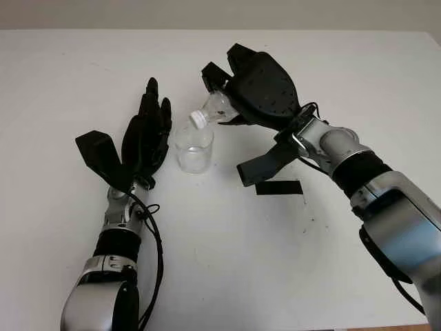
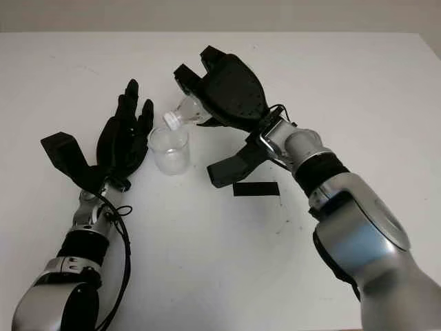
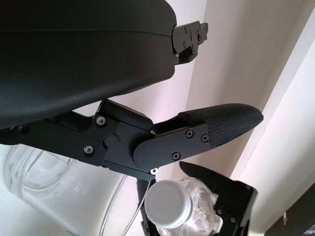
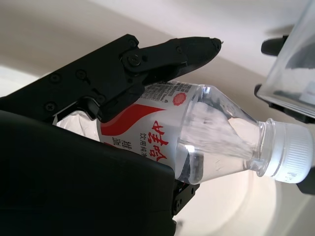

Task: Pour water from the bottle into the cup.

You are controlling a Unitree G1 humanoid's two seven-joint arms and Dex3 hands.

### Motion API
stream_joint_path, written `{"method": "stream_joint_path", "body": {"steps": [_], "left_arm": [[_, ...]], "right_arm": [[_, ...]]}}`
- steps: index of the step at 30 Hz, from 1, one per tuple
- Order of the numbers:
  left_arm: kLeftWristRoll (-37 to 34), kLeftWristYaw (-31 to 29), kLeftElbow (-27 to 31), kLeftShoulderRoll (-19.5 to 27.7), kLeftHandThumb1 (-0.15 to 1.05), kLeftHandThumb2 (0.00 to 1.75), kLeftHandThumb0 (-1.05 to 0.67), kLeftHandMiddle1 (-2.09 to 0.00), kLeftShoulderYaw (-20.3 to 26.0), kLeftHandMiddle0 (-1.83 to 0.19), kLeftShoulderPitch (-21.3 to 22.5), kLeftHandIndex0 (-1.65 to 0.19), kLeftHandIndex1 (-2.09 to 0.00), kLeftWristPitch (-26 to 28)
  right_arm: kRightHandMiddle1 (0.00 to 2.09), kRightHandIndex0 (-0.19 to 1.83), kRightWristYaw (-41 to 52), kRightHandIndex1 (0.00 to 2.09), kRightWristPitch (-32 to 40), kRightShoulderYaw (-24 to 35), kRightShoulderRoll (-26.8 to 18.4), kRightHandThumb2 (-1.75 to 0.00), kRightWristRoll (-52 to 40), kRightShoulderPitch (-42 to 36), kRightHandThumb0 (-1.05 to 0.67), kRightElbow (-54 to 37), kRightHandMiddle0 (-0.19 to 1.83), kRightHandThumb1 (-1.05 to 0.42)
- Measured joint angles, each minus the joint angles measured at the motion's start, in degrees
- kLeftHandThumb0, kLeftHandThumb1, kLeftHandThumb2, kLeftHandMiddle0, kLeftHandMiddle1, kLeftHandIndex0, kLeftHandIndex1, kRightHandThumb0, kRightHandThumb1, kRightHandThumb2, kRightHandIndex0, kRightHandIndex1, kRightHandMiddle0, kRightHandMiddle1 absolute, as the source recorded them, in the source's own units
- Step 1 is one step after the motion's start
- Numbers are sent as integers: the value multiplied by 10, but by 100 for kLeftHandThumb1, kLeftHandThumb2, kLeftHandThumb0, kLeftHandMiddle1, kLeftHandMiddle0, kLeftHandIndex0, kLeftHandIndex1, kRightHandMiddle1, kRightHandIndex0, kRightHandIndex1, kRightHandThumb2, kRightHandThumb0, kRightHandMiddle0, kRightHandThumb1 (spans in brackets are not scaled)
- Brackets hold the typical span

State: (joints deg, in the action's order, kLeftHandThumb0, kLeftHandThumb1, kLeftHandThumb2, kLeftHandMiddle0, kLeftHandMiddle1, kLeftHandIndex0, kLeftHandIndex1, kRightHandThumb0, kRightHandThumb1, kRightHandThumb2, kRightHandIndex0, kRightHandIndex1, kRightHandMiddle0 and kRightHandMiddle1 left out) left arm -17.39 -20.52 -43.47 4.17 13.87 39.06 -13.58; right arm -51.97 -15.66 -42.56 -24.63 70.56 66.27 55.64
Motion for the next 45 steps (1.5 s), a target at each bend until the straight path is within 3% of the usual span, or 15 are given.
{"method": "stream_joint_path", "body": {"steps": [3, 8, 11, 17, 25, 28, 32, 35, 37, 43, 45], "left_arm": [[1, 0, -1, 0, 105, 72, -87, 0, 0, 19, 0, 19, 0, -2], [2, 0, -3, 0, 105, 72, -88, 0, -2, 19, 0, 19, 0, -6], [2, 0, -4, 0, 105, 72, -88, 0, -2, 19, 0, 19, 0, -6], [2, -1, -8, 0, 105, 71, -89, 0, -2, 19, 2, 19, 0, -10], [2, 0, -10, 0, 105, 71, -89, 0, -2, 19, 3, 19, 0, -11], [2, 0, -11, 0, 105, 70, -88, 0, -2, 19, 3, 19, 0, -12], [2, -1, -11, 0, 105, 70, -89, 0, -2, 19, 3, 19, 0, -12], [2, -2, -11, 0, 105, 70, -89, 0, -2, 19, 3, 19, 0, -13], [2, -2, -11, 0, 105, 71, -89, 0, -2, 19, 3, 19, 0, -13], [2, -5, -10, 0, 105, 72, -87, 0, -2, 19, 3, 19, 0, -11], [2, -9, -10, 0, 105, 73, -87, 0, -3, 19, 2, 19, 0, -11]], "right_arm": [[209, 129, -8, 209, 11, -9, 0, -43, 15, 7, -54, -5, 44, -105], [202, 126, -47, 209, 18, -34, -2, -26, 47, 21, -52, -9, 28, -105], [200, 126, -71, 209, 21, -45, -3, -24, 59, 27, -50, -8, 24, -105], [208, 127, -88, 209, 21, -49, -3, -27, 59, 32, -49, 3, 29, -105], [204, 124, -77, 209, 24, -50, -3, -30, 58, 33, -53, 8, 27, -105], [208, 124, -71, 209, 35, -49, -3, -34, 57, 33, -53, 8, 37, -105], [209, 124, -72, 209, 42, -49, -6, -30, 58, 33, -53, 8, 32, -105], [209, 125, -66, 209, 32, -45, -8, -33, 40, 32, -53, 7, 41, -105], [209, 129, -46, 209, 0, -22, -6, -34, -9, 28, -53, 6, 68, -105], [209, 144, 76, 209, -66, 99, 9, -42, -204, -21, -50, -23, 107, -105], [209, 147, 137, 209, -63, 145, 17, -43, -272, -47, -51, -53, 107, -105]]}}
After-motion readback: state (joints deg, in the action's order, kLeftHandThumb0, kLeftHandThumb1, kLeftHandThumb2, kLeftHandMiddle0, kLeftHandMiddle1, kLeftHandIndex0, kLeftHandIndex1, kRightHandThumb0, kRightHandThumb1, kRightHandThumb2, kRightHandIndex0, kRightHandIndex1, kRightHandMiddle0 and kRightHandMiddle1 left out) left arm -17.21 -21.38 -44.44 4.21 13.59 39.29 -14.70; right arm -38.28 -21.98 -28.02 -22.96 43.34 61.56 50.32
